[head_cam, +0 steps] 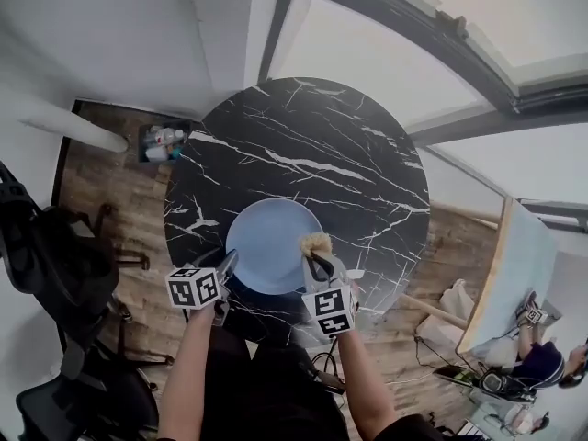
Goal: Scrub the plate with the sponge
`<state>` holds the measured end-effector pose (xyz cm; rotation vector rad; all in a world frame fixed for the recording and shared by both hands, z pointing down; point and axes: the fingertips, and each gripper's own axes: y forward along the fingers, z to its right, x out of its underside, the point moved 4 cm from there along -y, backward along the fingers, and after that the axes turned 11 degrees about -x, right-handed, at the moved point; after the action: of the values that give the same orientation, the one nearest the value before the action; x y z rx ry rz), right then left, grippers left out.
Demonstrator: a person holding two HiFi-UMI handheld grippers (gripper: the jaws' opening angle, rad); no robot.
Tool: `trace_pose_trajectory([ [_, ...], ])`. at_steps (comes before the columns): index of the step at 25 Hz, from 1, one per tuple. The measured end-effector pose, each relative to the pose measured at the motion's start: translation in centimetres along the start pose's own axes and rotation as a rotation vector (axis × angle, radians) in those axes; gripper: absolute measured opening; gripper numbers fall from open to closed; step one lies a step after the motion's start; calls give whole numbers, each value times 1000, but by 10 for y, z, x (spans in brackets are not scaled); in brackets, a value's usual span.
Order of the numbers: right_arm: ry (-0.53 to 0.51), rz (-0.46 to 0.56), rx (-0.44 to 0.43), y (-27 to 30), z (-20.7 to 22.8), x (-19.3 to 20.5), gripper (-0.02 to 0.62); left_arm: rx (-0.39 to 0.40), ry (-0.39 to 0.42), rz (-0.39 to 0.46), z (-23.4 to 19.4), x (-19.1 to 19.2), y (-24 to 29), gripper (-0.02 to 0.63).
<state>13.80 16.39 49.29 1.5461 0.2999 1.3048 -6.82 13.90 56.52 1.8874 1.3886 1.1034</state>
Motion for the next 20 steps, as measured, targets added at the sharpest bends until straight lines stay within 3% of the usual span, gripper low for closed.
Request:
trace_pose_trajectory([
  [3, -36, 130, -23, -25, -13, -20, 23, -29, 37, 61, 3, -9, -22, 122],
  [8, -83, 324, -15, -78, -35, -52, 23, -88, 175, 358, 35, -41, -90, 11],
  [13, -39, 483, -50, -128, -54, -76, 22, 8, 299, 605, 91, -60, -161, 2],
  [16, 6, 565, -59, -159, -67, -85, 21, 40, 362, 668, 121, -52, -196, 0],
  [20, 34, 630, -46, -183, -80, -81, 23, 79, 358, 717, 146, -39, -223, 2],
])
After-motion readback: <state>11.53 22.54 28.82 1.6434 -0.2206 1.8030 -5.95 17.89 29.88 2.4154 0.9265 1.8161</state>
